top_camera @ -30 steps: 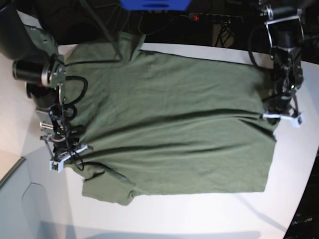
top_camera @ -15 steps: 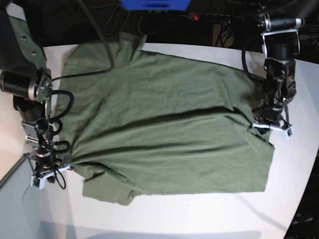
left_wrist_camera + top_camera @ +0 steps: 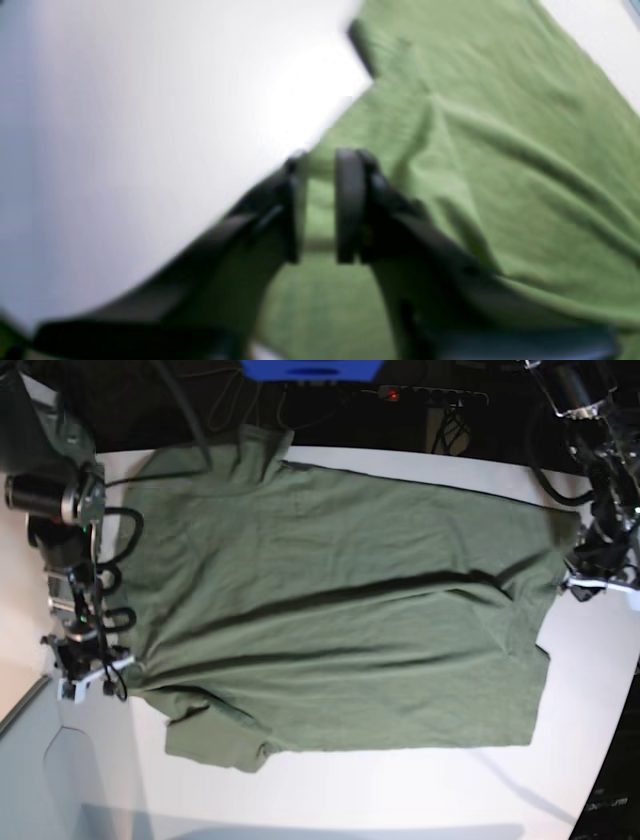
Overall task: Layout the t-shirt on the table in an organized manner, then fold the t-shirt properly
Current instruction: 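Slide both grippers along the shirt sides toward the collar, then grasp the collar-side corners with both grippers and lift the shirt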
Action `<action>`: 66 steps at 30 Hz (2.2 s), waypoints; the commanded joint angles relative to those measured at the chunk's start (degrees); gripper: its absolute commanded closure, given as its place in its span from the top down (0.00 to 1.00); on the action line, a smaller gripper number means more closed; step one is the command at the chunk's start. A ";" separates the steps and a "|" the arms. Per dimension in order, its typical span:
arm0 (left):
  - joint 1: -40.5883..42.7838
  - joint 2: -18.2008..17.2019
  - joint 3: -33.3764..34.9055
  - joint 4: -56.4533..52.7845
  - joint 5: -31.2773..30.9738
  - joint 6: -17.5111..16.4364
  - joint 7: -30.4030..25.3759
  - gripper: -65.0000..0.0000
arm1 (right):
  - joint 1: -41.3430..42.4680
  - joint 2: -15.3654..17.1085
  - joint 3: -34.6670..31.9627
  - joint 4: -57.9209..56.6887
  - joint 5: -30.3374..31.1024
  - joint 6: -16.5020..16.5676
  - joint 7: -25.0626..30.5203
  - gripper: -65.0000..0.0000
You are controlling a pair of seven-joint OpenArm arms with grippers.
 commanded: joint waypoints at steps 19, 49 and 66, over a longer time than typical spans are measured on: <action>3.73 -3.48 -1.00 -8.02 -0.12 -0.28 5.22 0.68 | -33.96 -14.56 9.03 59.71 0.38 -0.01 -19.86 0.58; 5.31 -3.21 4.10 -14.61 3.84 -0.28 -4.98 0.00 | -65.96 -24.92 3.23 78.70 0.38 -0.18 -21.88 0.58; 5.31 -3.13 4.01 -15.05 3.84 -0.28 -5.15 0.00 | -67.02 -24.92 9.47 73.60 0.38 -0.27 -21.71 0.58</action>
